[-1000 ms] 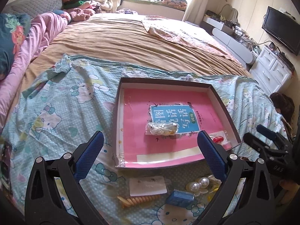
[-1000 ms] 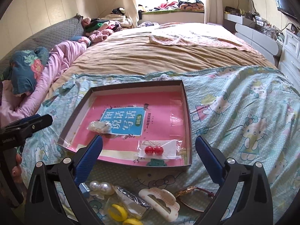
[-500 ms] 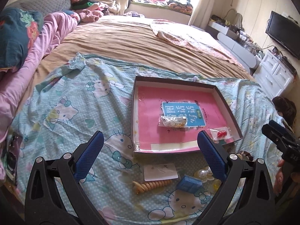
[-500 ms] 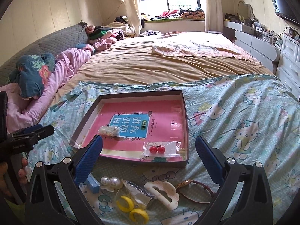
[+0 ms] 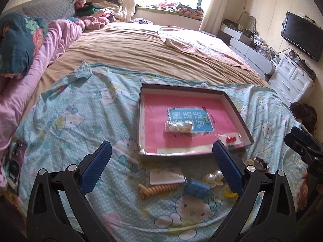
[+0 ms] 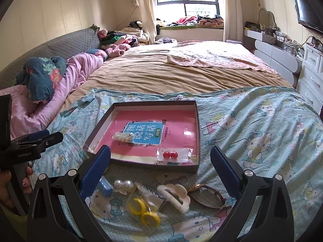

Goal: Organize jewelry
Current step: 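Withdraw both grippers from the box back toward the remaining items, then grasp the blue box with the left gripper while the right grasps the yellow hoop bag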

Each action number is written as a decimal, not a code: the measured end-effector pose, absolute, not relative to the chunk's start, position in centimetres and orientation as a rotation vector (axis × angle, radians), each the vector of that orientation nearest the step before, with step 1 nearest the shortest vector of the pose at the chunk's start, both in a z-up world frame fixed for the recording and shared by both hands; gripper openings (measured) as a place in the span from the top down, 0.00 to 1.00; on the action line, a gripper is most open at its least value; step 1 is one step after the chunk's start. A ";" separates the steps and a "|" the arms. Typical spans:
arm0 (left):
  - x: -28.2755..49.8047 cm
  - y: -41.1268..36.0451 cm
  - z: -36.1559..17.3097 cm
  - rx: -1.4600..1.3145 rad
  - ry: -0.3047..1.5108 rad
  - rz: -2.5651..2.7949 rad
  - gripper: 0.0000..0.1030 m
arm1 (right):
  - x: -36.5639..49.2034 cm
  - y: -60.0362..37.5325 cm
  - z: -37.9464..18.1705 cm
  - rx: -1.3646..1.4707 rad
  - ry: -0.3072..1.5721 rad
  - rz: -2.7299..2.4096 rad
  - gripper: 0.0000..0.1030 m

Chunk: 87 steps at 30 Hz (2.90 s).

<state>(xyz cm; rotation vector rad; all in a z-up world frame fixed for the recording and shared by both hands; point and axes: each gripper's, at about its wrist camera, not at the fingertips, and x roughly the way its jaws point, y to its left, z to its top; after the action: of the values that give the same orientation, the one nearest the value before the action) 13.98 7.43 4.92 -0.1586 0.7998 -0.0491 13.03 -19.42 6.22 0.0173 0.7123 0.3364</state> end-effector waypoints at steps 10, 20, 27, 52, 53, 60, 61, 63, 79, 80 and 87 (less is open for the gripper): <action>12.2 6.9 3.7 -0.148 0.816 -0.044 0.09 | 10.9 -19.0 4.7 -0.025 0.752 0.362 0.05; 11.2 6.0 2.0 -0.125 0.860 -0.055 0.09 | 9.5 -18.6 3.0 -0.059 0.796 0.401 0.05; 10.7 5.2 0.8 -0.089 0.888 -0.070 0.09 | 8.9 -18.7 1.2 -0.077 0.838 0.412 0.05; 10.1 1.9 -3.5 0.018 0.975 -0.179 0.33 | 8.5 -17.6 -5.4 -0.187 0.923 0.450 0.05; 10.1 1.8 -3.6 0.019 0.977 -0.185 0.35 | 8.6 -17.5 -5.6 -0.189 0.925 0.451 0.05; 10.9 0.7 -4.5 0.007 0.992 -0.231 0.43 | 9.7 -16.8 -6.7 -0.200 0.935 0.471 0.09; 11.1 0.7 -4.7 0.002 0.993 -0.233 0.43 | 9.9 -16.5 -7.0 -0.201 0.943 0.479 0.11; 11.4 0.5 -5.0 -0.002 0.995 -0.238 0.43 | 10.0 -16.1 -7.6 -0.211 0.956 0.484 0.20; 13.8 -0.9 -6.6 -0.027 1.003 -0.267 0.61 | 9.3 -18.5 -6.1 -0.157 0.946 0.536 0.84; 13.8 -1.0 -6.6 -0.021 1.001 -0.266 0.62 | 9.3 -18.6 -6.0 -0.161 0.943 0.531 0.85; 12.9 -0.6 -4.8 -0.011 0.943 -0.256 0.62 | 9.0 -19.0 -5.1 -0.137 0.930 0.541 0.86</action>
<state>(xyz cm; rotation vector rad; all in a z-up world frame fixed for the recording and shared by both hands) 12.91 -0.60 -4.85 -0.0108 0.9431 -0.2561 9.04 -19.01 -5.06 -0.1369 0.9297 0.5413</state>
